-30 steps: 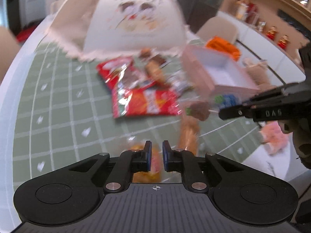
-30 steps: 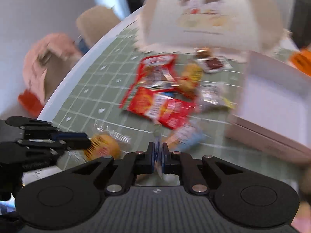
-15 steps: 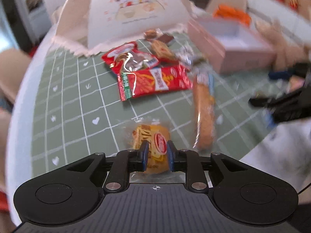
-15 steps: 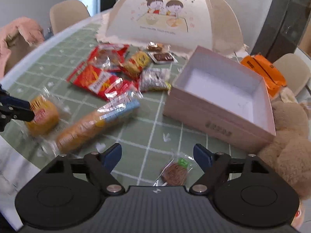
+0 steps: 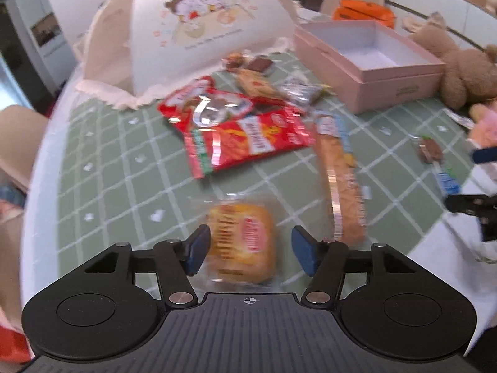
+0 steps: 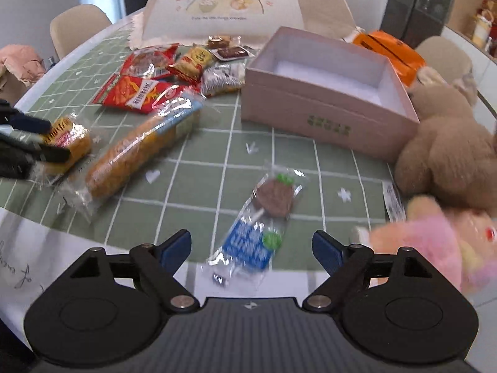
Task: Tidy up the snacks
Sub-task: 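Grasp the blue-wrapped chocolate lollipop with the right gripper while the left gripper lifts the bun, then release the bun into the pink box with the left gripper while the right gripper drops the lollipop in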
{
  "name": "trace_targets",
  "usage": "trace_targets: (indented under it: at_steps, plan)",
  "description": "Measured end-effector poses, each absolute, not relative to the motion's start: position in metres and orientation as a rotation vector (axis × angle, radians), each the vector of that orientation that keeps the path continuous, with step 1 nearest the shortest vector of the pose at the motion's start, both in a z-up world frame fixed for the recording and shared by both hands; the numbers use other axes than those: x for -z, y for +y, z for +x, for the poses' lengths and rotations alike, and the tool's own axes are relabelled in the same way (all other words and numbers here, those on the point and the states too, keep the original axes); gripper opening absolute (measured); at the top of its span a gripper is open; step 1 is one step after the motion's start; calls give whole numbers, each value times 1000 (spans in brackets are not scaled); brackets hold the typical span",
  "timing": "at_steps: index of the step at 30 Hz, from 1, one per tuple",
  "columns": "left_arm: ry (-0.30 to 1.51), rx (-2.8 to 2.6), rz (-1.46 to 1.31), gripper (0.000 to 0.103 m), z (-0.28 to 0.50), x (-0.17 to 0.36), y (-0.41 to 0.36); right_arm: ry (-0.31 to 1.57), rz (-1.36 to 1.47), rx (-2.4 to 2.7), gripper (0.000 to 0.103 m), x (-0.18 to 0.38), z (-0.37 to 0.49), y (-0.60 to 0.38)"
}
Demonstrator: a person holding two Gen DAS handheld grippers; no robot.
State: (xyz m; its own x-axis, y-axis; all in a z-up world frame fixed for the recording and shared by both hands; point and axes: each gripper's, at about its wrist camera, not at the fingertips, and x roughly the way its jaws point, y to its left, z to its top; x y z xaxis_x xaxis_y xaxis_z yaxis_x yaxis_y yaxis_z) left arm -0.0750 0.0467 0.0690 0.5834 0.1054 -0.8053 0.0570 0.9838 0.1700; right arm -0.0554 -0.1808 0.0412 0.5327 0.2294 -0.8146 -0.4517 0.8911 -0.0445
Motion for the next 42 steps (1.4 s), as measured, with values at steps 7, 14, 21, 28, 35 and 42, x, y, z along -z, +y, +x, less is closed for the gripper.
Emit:
trace_targets:
  at_steps: [7,14,21,28,35,42]
  plan:
    - [1053,-34,47,68,-54,-44,70,925,-197,-397,86,-41,-50,-183]
    - [1022,-21,-49,61,-58,-43,77,927,-119,-311,77,-33,-6,-176]
    - [930,13,-69,58,-84,-74,76,937,-257,-403,35,-47,-19,-169]
    - [721,173,-178,58,-68,-163,51,799,-204,-452,35,-126,-30,-207]
    - [565,389,-183,58,47,-257,-12,604,-185,-425,35,-195,-21,-235]
    - [678,364,-72,56,140,-186,-64,617,-156,-372,35,-190,-6,-250]
